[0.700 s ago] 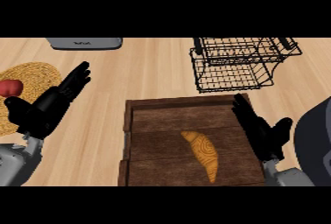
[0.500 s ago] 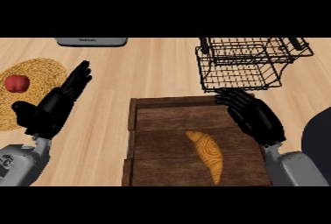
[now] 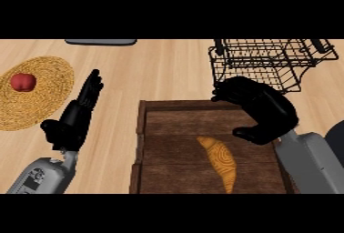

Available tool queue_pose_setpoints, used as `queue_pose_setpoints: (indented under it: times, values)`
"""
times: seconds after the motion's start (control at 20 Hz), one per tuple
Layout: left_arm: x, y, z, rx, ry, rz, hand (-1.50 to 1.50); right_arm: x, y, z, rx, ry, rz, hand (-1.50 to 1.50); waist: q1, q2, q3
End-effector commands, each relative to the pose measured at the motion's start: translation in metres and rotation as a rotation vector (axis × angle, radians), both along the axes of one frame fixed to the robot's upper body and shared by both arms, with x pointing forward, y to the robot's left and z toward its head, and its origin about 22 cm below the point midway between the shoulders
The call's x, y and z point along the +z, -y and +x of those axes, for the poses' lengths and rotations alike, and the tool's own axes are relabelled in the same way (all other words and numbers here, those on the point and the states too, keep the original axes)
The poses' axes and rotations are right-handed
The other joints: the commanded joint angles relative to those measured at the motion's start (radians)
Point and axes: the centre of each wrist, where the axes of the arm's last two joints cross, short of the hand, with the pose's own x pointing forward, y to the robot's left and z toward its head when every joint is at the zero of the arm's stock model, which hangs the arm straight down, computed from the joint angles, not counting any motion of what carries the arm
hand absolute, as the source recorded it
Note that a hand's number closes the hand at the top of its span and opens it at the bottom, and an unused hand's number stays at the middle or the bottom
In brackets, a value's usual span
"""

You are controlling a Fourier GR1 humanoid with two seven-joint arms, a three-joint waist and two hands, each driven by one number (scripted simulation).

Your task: Pick the croissant from the tray and place it in the tiered basket

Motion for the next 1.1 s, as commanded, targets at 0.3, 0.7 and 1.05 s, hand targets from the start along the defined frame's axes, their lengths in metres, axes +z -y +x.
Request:
queue_pose_setpoints:
  times: [0.3,0.7,1.05]
  values:
    - [-0.022,0.023,-0.007,0.059,0.006,-0.016,0.0,0.106,0.088,0.029,0.349,0.377,-0.241,-1.5,-0.027,-0.006,-0.003]
    - [-0.018,0.024,-0.006,0.084,0.009,-0.013,0.0,0.231,0.065,-0.019,0.476,0.865,-0.799,-1.5,-0.041,-0.018,-0.001]
    - [-0.018,0.021,0.0,0.071,0.001,-0.015,0.0,0.245,0.008,-0.057,0.494,1.065,-1.088,-1.5,-0.029,-0.009,-0.004]
